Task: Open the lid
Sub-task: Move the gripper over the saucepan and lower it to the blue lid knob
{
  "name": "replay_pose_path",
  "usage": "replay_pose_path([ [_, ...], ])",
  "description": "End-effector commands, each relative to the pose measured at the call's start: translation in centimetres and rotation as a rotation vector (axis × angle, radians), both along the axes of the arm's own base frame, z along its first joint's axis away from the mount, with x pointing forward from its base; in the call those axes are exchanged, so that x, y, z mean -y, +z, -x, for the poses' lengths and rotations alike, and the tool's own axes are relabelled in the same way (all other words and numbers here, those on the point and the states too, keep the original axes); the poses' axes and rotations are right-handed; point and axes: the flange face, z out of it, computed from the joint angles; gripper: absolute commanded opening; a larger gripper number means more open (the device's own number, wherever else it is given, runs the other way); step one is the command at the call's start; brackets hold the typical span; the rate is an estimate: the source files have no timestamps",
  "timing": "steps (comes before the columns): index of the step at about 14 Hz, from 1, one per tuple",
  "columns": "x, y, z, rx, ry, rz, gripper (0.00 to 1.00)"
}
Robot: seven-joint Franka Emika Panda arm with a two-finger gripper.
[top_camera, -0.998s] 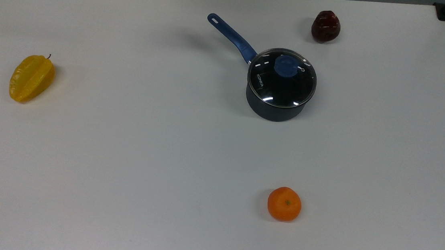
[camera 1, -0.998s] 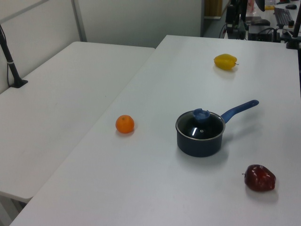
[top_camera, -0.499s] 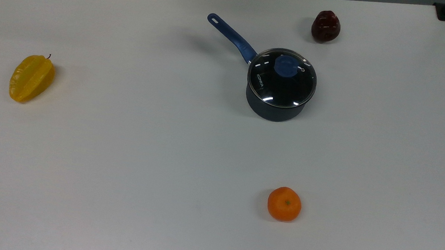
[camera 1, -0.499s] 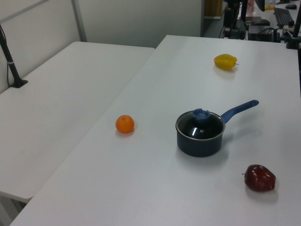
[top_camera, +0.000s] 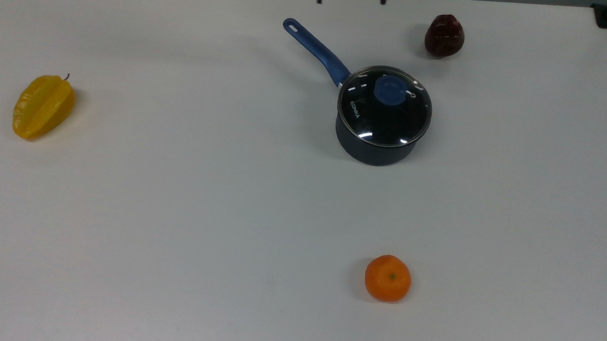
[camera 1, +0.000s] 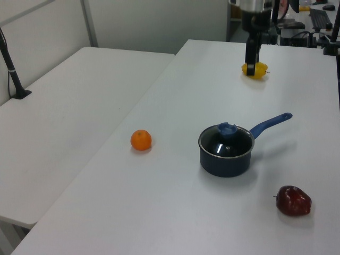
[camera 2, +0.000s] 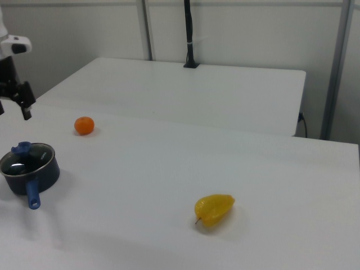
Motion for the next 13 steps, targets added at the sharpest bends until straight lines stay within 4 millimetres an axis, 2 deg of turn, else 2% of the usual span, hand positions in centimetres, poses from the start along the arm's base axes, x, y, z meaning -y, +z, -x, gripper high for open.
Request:
replay_pose_path([
  [1, -3.8, -3.8, 1.8, 0.046, -0.055, 0.026, 1.00],
  [6, -6.4, -8.8, 2.3, 0.149, -0.024, -0.027, 1.00],
  [9, -7.0, -10.3, 1.7, 0.184, -0.031, -0.048, 1.00],
  [13, -8.5, -14.2, 0.7, 0.223, -0.070, 0.055, 1.00],
])
